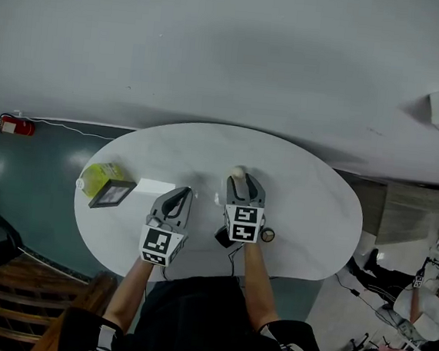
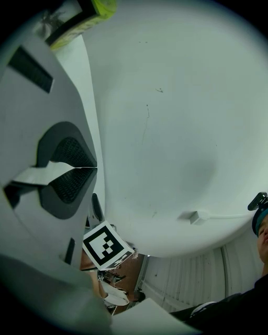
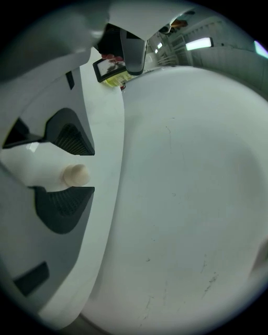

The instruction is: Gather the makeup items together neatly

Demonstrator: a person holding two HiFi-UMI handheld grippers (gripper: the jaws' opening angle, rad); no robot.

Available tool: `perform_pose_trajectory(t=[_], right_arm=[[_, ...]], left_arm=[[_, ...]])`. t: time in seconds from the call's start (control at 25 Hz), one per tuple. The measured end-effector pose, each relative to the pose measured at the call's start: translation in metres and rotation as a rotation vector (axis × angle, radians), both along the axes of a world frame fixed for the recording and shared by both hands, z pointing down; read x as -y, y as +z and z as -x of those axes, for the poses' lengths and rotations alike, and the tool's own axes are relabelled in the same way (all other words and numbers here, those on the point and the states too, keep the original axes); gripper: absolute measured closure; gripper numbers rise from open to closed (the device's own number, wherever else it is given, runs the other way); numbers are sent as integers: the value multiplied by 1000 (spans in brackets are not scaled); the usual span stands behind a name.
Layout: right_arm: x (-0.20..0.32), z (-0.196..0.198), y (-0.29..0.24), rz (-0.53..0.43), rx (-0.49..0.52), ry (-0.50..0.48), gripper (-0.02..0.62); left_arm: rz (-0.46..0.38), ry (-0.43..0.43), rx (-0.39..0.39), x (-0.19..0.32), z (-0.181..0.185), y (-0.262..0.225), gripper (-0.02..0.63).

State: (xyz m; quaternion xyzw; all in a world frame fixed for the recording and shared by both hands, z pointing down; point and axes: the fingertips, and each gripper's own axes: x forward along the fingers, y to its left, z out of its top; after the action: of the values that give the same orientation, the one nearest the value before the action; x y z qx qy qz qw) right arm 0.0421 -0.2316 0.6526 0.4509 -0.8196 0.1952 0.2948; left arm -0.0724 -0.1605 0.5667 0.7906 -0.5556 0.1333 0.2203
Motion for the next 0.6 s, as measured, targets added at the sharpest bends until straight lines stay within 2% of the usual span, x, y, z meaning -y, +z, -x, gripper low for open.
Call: perform_pose_trajectory(t=[0.48,0.6], right_arm=[[7,-1,27,61,-44,-2,413],[7,-2,28,57,-55,0,442]], left_arm=[[18,-29,8,-2,7,5,586],[18,-37,9,-4,9,5,586]])
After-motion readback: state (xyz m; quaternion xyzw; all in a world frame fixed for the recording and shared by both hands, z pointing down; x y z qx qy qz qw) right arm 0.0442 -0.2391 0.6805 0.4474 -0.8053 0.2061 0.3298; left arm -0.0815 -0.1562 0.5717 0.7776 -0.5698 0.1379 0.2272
